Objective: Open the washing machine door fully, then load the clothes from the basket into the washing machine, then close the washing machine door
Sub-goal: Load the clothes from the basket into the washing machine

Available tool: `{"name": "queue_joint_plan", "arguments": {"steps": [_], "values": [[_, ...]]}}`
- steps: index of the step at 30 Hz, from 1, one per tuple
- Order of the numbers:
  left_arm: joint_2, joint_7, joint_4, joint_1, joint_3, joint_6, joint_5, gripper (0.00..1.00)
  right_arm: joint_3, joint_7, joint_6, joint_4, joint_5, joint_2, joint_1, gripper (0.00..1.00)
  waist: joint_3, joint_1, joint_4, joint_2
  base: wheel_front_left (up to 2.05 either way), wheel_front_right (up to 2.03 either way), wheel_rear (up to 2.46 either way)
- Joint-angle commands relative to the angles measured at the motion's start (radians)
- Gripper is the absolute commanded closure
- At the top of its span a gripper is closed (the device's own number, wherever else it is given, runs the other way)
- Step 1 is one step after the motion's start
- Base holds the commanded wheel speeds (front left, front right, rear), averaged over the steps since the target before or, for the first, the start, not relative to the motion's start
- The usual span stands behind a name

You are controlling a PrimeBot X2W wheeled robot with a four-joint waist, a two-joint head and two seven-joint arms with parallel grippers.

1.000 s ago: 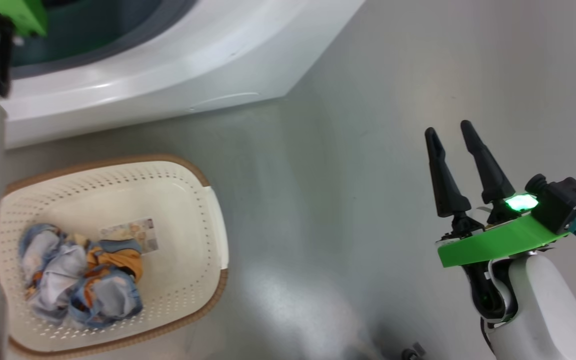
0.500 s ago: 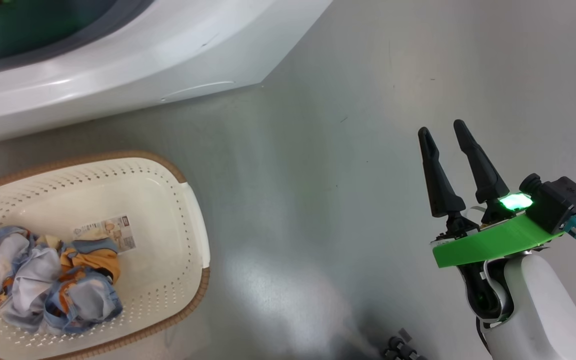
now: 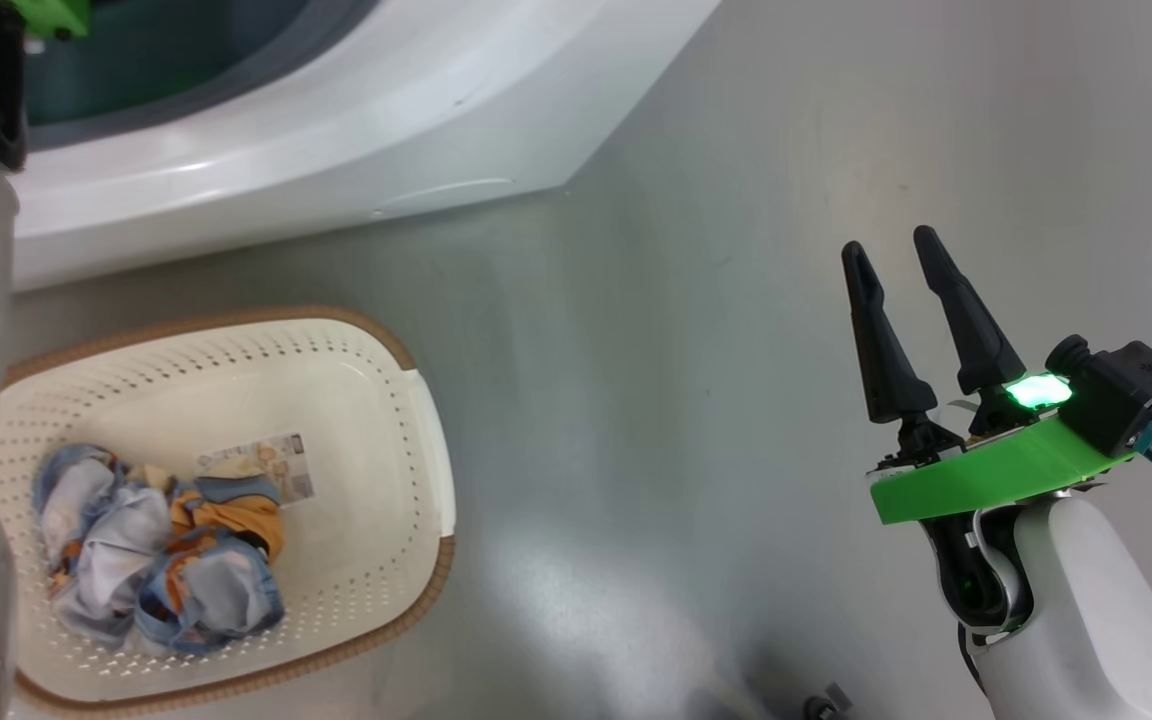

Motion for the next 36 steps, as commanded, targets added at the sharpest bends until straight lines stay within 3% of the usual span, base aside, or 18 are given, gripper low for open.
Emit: {"name": "queue_joint_plan", "arguments": {"steps": [1, 15, 29, 36], "values": [[0.027, -0.015, -0.018, 0.017, -0.003, -0.013, -0.004, 0.00, 0.010, -0.005, 0.002, -0.018, -0.006, -0.013, 0.023, 0.00, -0.021, 0.0000, 0.017, -0.0001, 0.00, 0.00, 0.00], [0.020, -0.038, -0.116, 0.166, 0.001, -0.035, -0.035, 0.00, 0.015, -0.005, 0.002, 0.003, -0.002, -0.038, 0.042, 0.00, -0.134, 0.0000, 0.058, -0.0001, 0.00, 0.00, 0.00], [0.030, -0.038, -0.358, 0.454, 0.040, -0.035, -0.046, 0.00, 0.015, -0.005, 0.002, 0.025, 0.007, -0.068, 0.081, 0.00, -0.273, 0.0000, 0.098, -0.0001, 0.00, 0.00, 0.00], [0.021, -0.038, -0.540, 0.695, 0.098, -0.015, -0.071, 0.00, 0.020, -0.005, 0.002, 0.041, 0.015, -0.085, 0.106, 0.00, -0.370, 0.0000, 0.125, -0.0001, 0.00, 0.00, 0.00]]}}
